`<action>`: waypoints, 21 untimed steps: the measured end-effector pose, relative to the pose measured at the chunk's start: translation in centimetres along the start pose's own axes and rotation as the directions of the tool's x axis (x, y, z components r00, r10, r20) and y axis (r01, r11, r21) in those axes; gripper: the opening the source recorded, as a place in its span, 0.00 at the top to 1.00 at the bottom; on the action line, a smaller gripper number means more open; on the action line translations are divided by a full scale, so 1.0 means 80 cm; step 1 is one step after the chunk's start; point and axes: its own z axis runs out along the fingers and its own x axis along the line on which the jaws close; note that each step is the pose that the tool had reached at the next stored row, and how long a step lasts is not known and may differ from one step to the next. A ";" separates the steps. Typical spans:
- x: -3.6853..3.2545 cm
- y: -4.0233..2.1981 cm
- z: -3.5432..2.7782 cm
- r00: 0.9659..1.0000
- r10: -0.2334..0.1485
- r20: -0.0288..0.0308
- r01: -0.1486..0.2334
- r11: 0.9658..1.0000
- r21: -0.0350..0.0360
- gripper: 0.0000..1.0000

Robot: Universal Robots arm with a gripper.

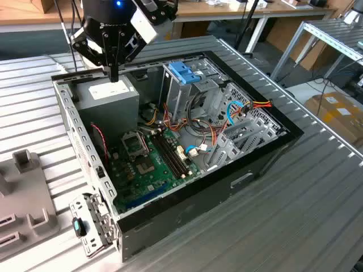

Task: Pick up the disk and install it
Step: 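Reach for the disk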

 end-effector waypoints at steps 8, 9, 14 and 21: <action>0.0000 0.0000 0.0000 1.000 0.000 0.000 0.000 1.000 0.000 0.89; 0.0000 0.0000 0.0000 1.000 0.000 0.000 0.000 1.000 0.000 0.89; 0.0033 -0.0003 0.0000 1.000 0.000 0.000 0.000 1.000 0.000 0.89; 0.0122 -0.0009 -0.0003 1.000 0.000 0.000 0.000 1.000 0.000 0.89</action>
